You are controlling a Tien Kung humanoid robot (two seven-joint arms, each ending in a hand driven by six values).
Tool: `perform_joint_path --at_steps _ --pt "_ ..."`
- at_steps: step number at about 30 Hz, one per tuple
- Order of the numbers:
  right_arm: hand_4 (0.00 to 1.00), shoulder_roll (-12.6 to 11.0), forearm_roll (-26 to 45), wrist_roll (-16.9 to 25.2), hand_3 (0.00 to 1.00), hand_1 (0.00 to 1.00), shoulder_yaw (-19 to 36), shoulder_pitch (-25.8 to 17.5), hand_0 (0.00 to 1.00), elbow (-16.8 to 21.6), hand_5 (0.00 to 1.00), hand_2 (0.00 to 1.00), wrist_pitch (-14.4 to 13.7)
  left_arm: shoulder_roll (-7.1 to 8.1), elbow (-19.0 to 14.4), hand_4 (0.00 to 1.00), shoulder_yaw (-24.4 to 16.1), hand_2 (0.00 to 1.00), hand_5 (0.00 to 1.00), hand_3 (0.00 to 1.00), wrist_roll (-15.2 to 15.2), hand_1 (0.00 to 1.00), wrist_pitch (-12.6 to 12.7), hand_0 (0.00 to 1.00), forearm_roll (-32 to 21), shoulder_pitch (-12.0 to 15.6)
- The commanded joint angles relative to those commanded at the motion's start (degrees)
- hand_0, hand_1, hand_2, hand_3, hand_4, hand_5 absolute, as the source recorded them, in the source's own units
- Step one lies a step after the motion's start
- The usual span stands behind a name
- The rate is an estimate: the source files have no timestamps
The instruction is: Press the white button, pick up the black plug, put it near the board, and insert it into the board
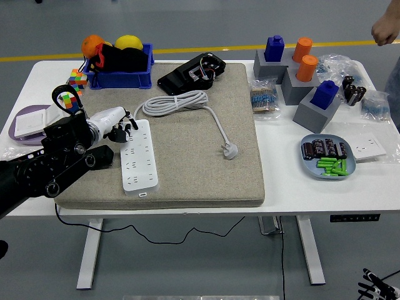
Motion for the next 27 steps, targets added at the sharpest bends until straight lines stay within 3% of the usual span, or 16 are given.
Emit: perform_joint_path --at_steps 11,27 --pt "0.735 0.1 0.1 0.0 0.659 0.608 -0.2 0.0 0.724 0.0 0.493 0.555 0.0 -0.25 0.7 0.107 0.2 0.133 0.002 0.616 -0.5 0.017 0.2 0.008 -1.1 0.0" --pt "0.734 0.1 0.2 0.0 0.658 0.608 -0.4 -0.1 0.724 0.0 0.493 0.554 -0.1 0.49 -2.1 0.107 -2.5 0.133 0.002 0.613 -0.8 0.017 0.6 0.008 -1.1 -0.1"
